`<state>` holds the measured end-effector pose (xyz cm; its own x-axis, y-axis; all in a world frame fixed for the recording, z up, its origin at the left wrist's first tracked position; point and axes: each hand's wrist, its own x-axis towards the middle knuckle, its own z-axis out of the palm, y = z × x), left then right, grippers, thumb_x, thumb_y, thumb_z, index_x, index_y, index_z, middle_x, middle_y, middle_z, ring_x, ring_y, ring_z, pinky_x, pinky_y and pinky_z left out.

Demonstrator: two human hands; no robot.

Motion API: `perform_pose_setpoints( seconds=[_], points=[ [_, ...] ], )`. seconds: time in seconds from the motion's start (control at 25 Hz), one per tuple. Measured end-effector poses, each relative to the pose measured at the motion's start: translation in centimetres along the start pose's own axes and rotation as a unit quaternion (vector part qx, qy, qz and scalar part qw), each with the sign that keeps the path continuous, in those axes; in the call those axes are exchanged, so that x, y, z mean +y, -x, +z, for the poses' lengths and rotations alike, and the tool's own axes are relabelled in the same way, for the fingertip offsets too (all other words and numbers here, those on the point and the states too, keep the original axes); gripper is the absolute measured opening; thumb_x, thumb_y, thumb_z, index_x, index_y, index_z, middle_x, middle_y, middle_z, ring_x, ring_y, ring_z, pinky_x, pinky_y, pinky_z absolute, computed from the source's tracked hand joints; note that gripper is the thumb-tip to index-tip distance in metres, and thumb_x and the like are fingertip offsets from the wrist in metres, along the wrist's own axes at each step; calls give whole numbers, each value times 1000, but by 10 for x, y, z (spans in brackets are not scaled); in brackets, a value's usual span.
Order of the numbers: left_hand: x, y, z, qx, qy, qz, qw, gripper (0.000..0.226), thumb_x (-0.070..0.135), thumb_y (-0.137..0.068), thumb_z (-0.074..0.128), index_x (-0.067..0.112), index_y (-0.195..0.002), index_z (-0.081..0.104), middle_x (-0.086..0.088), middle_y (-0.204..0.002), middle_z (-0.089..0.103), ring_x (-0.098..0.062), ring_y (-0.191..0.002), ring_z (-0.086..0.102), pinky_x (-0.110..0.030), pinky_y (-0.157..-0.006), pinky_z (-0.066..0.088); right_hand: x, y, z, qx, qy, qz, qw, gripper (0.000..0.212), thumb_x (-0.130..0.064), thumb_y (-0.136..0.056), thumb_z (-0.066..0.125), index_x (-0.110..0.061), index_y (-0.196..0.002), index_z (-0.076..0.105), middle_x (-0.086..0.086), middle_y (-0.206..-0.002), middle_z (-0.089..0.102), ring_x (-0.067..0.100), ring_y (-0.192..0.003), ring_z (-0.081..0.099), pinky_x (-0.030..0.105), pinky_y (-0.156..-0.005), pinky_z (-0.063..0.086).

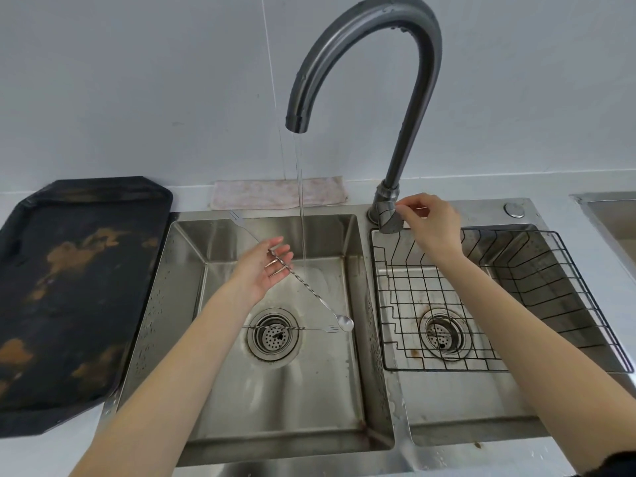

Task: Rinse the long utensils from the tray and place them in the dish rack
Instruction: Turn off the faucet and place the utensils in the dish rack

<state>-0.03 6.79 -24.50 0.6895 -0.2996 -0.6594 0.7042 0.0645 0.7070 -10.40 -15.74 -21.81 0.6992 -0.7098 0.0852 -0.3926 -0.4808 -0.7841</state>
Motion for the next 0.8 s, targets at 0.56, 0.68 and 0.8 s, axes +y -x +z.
perform_pose_setpoints(
  seconds=[0.56,0.68,0.8],
  points=[
    [-13,-1,-12,12,14,-14,1000,20,14,-94,42,14,-79,55,-2,-79,57,-14,-72,57,-28,-68,50,-11,-15,2,16,1,7,1000,14,-21,-85,60,-13,-88,71,4,-81,67,12,-77,58,12,-58,39],
    [-13,0,-13,10,17,-12,1000,22,14,-94,41,14,-79,56,-3,-79,57,-14,-72,57,-29,-69,49,-12,-15,2,14,5,12,1000,13,-20,-85,59,-14,-87,70,2,-79,65,13,-75,57,7,-58,37],
    [-13,2,-14,10,16,-12,1000,22,14,-95,41,14,-79,56,-2,-79,57,-14,-72,57,-28,-69,50,-14,-14,2,17,8,19,1000,14,-20,-84,59,-13,-87,71,6,-81,69,15,-76,56,20,-64,40]
  ],
)
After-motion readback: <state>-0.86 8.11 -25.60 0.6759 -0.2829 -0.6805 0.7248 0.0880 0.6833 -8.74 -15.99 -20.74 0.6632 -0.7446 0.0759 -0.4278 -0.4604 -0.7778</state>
